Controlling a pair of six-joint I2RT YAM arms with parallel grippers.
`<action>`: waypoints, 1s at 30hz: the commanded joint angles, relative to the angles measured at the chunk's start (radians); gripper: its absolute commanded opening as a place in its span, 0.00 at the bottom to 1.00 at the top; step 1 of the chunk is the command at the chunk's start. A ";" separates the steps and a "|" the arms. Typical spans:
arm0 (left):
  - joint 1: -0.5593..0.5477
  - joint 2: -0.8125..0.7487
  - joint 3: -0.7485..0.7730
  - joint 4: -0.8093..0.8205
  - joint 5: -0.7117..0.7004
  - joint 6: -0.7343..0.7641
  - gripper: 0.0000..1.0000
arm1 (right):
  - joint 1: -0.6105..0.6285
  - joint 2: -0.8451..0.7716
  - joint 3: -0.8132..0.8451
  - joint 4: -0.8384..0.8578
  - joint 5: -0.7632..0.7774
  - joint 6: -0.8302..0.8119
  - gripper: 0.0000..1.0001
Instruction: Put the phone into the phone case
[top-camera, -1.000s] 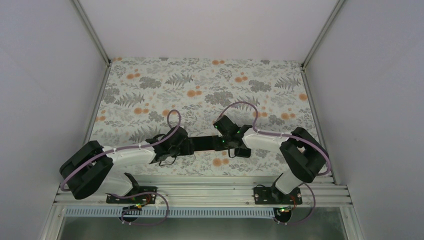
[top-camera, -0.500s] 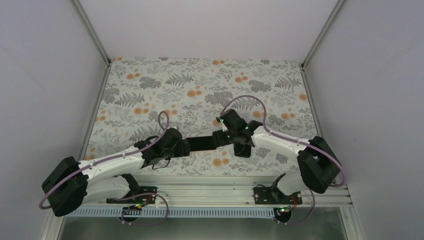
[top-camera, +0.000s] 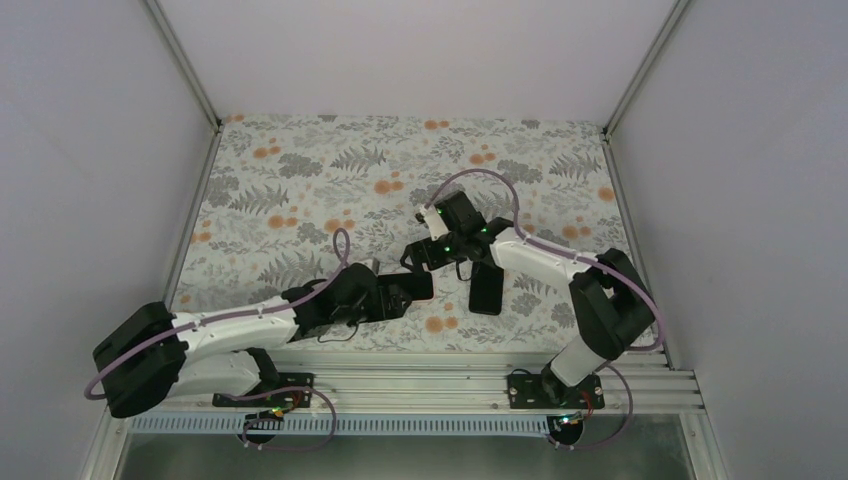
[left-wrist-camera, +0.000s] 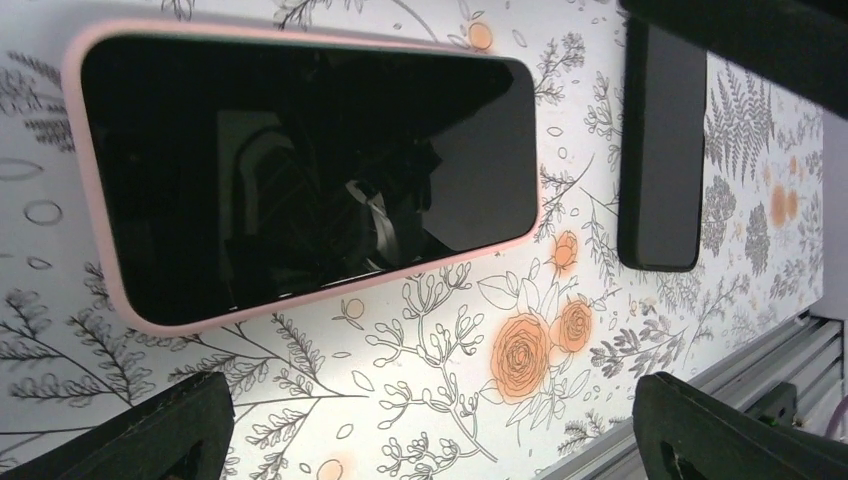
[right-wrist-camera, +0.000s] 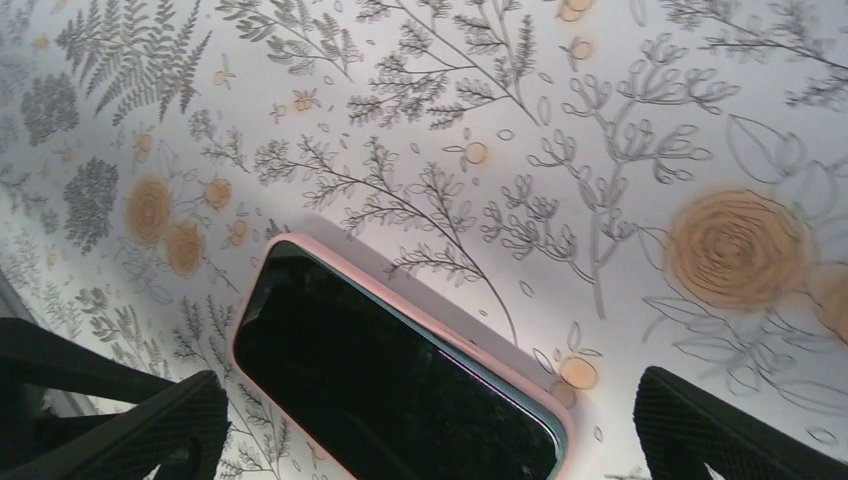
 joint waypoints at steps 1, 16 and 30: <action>-0.006 0.042 -0.034 0.106 0.032 -0.078 1.00 | -0.010 0.050 0.043 0.032 -0.090 -0.074 0.97; 0.005 0.180 -0.047 0.160 0.033 -0.109 1.00 | -0.015 0.150 0.005 0.051 -0.172 -0.094 0.98; 0.106 0.217 -0.044 0.137 0.041 -0.027 1.00 | -0.014 0.079 -0.143 0.072 -0.254 -0.081 0.87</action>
